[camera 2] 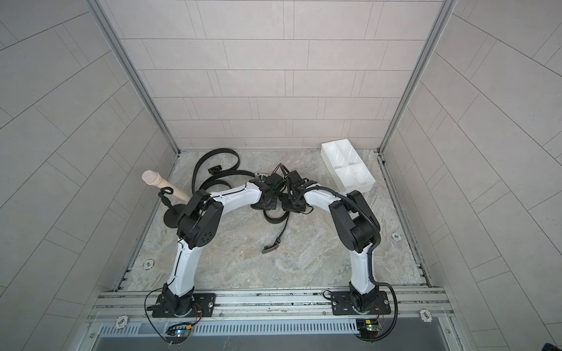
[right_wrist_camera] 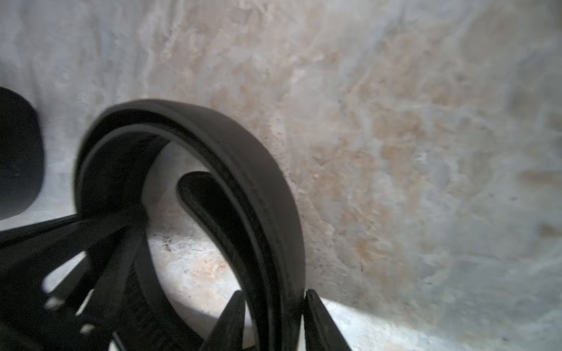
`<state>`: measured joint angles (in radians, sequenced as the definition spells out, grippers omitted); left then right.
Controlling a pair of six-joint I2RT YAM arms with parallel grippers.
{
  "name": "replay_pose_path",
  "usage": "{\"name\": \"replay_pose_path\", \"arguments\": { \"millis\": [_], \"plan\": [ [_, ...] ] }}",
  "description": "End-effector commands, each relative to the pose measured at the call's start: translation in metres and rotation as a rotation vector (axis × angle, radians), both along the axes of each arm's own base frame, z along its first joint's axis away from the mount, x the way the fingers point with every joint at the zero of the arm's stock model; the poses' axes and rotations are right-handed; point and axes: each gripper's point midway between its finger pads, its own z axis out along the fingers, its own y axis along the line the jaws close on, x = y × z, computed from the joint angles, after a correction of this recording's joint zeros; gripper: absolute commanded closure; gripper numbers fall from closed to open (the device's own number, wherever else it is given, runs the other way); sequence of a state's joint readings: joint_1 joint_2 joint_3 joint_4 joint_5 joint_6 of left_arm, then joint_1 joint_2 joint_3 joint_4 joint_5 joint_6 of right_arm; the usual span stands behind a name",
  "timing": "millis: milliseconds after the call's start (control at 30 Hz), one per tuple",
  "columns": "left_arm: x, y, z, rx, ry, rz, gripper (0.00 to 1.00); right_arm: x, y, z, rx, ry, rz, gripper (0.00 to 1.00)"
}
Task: Place the belts into the storage roll
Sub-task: Roll the belt at the center of the board.
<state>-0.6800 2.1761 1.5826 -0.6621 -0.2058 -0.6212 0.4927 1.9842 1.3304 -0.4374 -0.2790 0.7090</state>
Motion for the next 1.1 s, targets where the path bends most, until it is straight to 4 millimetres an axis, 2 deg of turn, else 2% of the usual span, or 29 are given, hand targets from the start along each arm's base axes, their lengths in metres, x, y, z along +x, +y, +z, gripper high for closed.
{"name": "replay_pose_path", "arguments": {
  "millis": [0, 67, 200, 233, 300, 400, 500, 600, 733, 833, 867, 1067],
  "plan": [
    [-0.086, 0.004, -0.077, 0.031, 0.349, -0.061, 0.90, -0.052, -0.015, -0.047, -0.199, 0.175, 0.049, 0.69],
    [-0.088, 0.004, -0.075, 0.023, 0.351, -0.067, 0.90, -0.055, -0.023, -0.051, -0.244, 0.192, 0.058, 0.71],
    [-0.092, 0.004, -0.072, 0.010, 0.359, -0.087, 0.84, -0.059, -0.036, -0.053, -0.328, 0.223, 0.080, 0.93],
    [-0.092, 0.002, -0.070, 0.001, 0.356, -0.092, 0.80, -0.060, -0.039, -0.052, -0.346, 0.228, 0.085, 0.95],
    [-0.093, 0.001, -0.059, -0.020, 0.339, -0.102, 0.63, -0.060, -0.046, -0.046, -0.391, 0.234, 0.099, 0.98],
    [-0.087, -0.005, -0.031, -0.082, 0.265, -0.117, 0.39, -0.060, -0.054, -0.039, -0.442, 0.241, 0.128, 0.99],
    [-0.079, -0.005, 0.005, -0.126, 0.167, -0.126, 0.22, -0.062, -0.061, -0.034, -0.482, 0.250, 0.156, 1.00],
    [-0.075, -0.003, 0.039, -0.174, 0.066, -0.123, 0.13, -0.064, -0.066, -0.032, -0.496, 0.261, 0.176, 1.00],
    [-0.081, 0.004, 0.066, -0.235, -0.034, -0.126, 0.05, -0.066, -0.070, -0.032, -0.501, 0.276, 0.191, 1.00],
    [-0.096, 0.010, 0.074, -0.253, -0.076, -0.146, 0.02, -0.066, -0.071, -0.032, -0.503, 0.284, 0.206, 1.00],
    [-0.105, 0.006, 0.075, -0.262, -0.083, -0.176, 0.00, -0.066, -0.071, -0.032, -0.505, 0.286, 0.213, 1.00],
    [-0.175, -0.036, 0.072, -0.239, -0.073, -0.441, 0.00, -0.069, -0.080, -0.034, -0.520, 0.307, 0.253, 1.00]
  ]
}}
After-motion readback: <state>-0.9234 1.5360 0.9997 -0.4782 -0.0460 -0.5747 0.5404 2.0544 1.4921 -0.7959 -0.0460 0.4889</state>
